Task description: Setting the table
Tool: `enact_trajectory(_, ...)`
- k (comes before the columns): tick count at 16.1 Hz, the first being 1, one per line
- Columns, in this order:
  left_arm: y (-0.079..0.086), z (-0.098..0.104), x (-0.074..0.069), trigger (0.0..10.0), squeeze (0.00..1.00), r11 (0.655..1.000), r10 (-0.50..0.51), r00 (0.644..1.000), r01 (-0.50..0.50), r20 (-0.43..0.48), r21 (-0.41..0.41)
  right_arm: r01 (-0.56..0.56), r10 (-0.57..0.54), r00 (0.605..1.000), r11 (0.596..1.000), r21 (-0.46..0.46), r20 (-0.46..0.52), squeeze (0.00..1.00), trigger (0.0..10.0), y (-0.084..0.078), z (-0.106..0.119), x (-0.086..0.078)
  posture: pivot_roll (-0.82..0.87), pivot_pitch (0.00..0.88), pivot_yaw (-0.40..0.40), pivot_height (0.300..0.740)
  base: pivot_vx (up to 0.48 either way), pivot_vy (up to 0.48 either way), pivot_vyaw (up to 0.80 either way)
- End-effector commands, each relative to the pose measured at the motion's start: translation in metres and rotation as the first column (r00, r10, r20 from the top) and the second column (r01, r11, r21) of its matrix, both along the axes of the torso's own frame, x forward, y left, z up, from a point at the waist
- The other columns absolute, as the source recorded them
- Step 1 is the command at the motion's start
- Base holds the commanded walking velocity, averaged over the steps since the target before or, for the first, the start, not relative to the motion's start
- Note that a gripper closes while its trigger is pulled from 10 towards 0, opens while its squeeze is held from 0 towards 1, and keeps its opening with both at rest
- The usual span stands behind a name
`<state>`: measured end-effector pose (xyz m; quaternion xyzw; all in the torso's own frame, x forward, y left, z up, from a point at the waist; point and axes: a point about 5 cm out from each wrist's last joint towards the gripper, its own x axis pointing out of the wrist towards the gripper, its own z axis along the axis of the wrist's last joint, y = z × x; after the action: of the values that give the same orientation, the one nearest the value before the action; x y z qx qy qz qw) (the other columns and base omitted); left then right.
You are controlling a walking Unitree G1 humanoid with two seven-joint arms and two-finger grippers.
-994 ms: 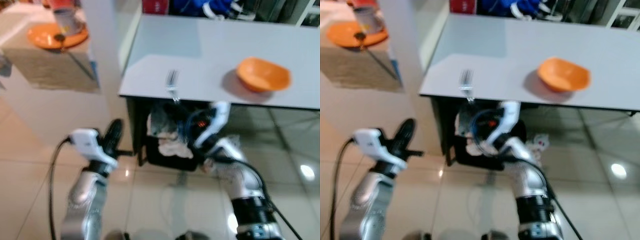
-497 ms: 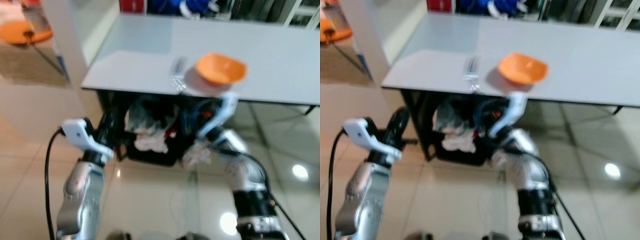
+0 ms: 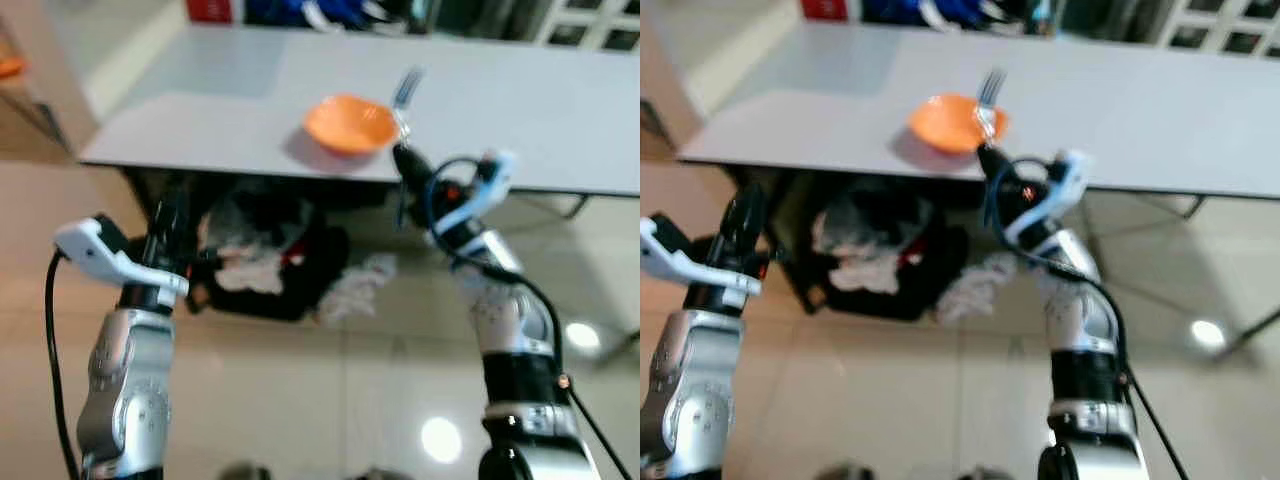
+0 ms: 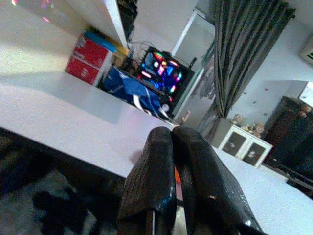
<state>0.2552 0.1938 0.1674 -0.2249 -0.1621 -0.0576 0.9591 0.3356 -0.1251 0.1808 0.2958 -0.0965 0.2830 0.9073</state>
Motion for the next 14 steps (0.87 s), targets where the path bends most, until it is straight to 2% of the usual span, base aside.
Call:
enact_trajectory(1, 0.001, -0.005, -0.001, 10.0, 0.0, 1.0, 0.0, 1.0, 0.0, -0.029, -0.003, -0.013, 0.013, 1.0, 1.0, 0.001, -0.016, 0.0, 10.0, 0.006, -0.004, 0.0, -0.1, 0.079, -0.007, 0.74, 0.0, -0.45, 0.0)
enact_trajectory(4, -0.013, -0.02, 0.0, 10.0, 0.0, 0.999, -0.043, 0.995, 0.045, -0.085, 0.02, -0.007, 0.005, 0.997, 0.999, -0.036, -0.071, 0.0, 10.0, 0.007, -0.02, -0.004, -0.11, 0.071, -0.01, 0.74, 0.0, -0.449, 0.0)
enact_trajectory(7, -0.017, -0.029, 0.0, 10.0, 0.0, 0.998, -0.046, 0.992, 0.05, -0.119, 0.032, -0.02, 0.013, 0.995, 0.998, -0.061, -0.101, 0.0, 10.0, 0.012, -0.03, -0.007, -0.11, 0.076, -0.012, 0.74, 0.0, -0.45, 0.0)
enact_trajectory(8, -0.02, -0.037, 0.0, 10.0, 0.0, 0.996, -0.042, 0.987, 0.053, -0.158, 0.065, -0.022, 0.013, 0.993, 0.997, -0.077, -0.12, 0.0, 10.0, 0.015, -0.035, -0.009, -0.11, 0.076, -0.013, 0.74, 0.0, -0.446, 0.0)
enact_trajectory(10, -0.025, -0.053, 0.002, 10.0, 0.0, 0.981, -0.01, 0.969, 0.056, -0.245, 0.184, -0.017, 0.0, 0.99, 0.992, -0.127, -0.14, 0.0, 10.0, 0.023, -0.041, -0.011, -0.11, 0.074, -0.008, 0.74, 0.0, 0.0, 0.0)
enact_trajectory(12, -0.024, -0.047, 0.003, 10.0, 0.0, 0.983, 0.019, 0.976, 0.021, -0.217, 0.18, -0.002, -0.025, 0.99, 0.98, -0.199, -0.135, 0.0, 10.0, 0.027, -0.04, -0.01, -0.11, 0.079, -0.008, 0.74, 0.0, 0.0, 0.0)
enact_trajectory(14, -0.024, -0.043, 0.002, 10.0, 0.0, 0.984, 0.013, 0.98, 0.023, -0.199, 0.179, -0.007, -0.022, 0.991, 0.976, -0.217, -0.129, 0.0, 10.0, 0.03, -0.038, -0.01, -0.11, 0.08, -0.009, 0.74, 0.163, 0.0, 0.0)
